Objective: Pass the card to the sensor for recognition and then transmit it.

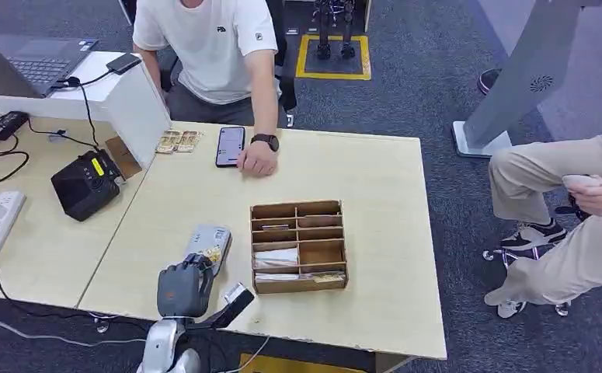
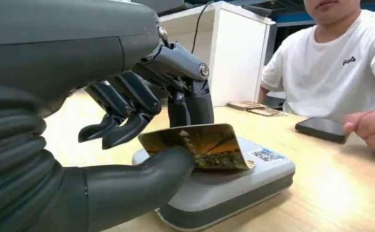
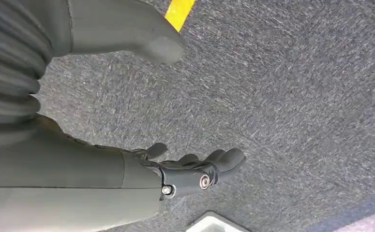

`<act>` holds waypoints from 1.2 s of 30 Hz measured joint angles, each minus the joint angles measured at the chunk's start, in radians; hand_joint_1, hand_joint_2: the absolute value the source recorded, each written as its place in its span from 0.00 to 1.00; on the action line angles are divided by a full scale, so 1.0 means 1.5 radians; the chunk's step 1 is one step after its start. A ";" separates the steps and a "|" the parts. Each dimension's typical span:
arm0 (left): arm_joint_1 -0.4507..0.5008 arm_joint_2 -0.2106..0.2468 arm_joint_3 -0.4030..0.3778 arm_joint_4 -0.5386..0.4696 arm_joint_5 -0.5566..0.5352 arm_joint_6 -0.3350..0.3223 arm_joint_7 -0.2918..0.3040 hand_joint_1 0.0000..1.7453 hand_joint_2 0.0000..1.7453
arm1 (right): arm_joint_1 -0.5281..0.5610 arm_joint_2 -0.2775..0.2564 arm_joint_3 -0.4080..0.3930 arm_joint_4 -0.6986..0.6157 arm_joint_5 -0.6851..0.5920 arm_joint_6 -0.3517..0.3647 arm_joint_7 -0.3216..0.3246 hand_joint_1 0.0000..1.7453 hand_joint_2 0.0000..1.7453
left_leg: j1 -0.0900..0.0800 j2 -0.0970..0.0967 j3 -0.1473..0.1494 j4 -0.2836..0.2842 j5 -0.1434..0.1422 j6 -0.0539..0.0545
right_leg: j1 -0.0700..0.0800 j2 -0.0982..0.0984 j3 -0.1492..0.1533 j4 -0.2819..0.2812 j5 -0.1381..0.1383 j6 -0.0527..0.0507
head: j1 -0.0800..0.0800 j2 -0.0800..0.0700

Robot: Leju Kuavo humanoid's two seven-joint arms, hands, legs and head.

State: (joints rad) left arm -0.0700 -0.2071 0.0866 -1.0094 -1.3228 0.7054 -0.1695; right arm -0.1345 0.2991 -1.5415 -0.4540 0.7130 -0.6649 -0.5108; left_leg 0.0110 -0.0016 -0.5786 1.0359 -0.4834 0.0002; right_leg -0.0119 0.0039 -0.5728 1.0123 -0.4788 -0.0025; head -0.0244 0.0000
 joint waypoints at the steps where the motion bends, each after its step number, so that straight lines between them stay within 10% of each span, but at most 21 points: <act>1: 0.001 -0.003 0.000 -0.002 0.024 0.000 -0.018 1.00 1.00 | 0.000 0.000 0.000 0.000 0.000 0.000 0.002 0.00 1.00 | 0.000 0.000 0.000 0.000 0.000 0.000 | 0.000 0.000 0.000 0.000 0.000 0.000 | 0.000 0.000; 9: 0.008 -0.043 0.032 -0.067 0.191 0.001 -0.161 1.00 1.00 | 0.000 0.001 -0.001 -0.007 0.001 0.000 0.007 0.00 1.00 | 0.000 0.000 0.000 0.000 0.000 0.000 | 0.000 0.000 0.000 0.000 0.000 0.000 | 0.000 0.000; 18: 0.008 -0.045 0.032 -0.144 0.272 0.000 -0.196 1.00 1.00 | 0.000 0.001 -0.001 -0.013 0.013 0.000 0.009 0.00 1.00 | 0.000 0.000 0.000 0.000 0.000 0.000 | 0.000 0.000 -0.001 0.000 0.000 0.000 | 0.000 0.000; 36: -0.164 -0.023 -0.027 -0.148 0.344 -0.003 -0.069 1.00 1.00 | -0.007 0.001 -0.001 0.003 0.069 0.000 -0.012 0.00 1.00 | 0.000 0.000 0.000 0.000 0.001 0.000 | 0.000 0.000 -0.001 0.000 0.001 -0.001 | 0.000 0.000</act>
State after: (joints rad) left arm -0.3166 -0.2422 0.0458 -1.2307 -0.8072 0.7011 -0.2735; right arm -0.1445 0.3006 -1.5427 -0.4490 0.8167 -0.6649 -0.5291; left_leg 0.0112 -0.0017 -0.5793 1.0365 -0.4821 -0.0002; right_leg -0.0119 0.0042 -0.5745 1.0127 -0.4773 -0.0040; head -0.0248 0.0000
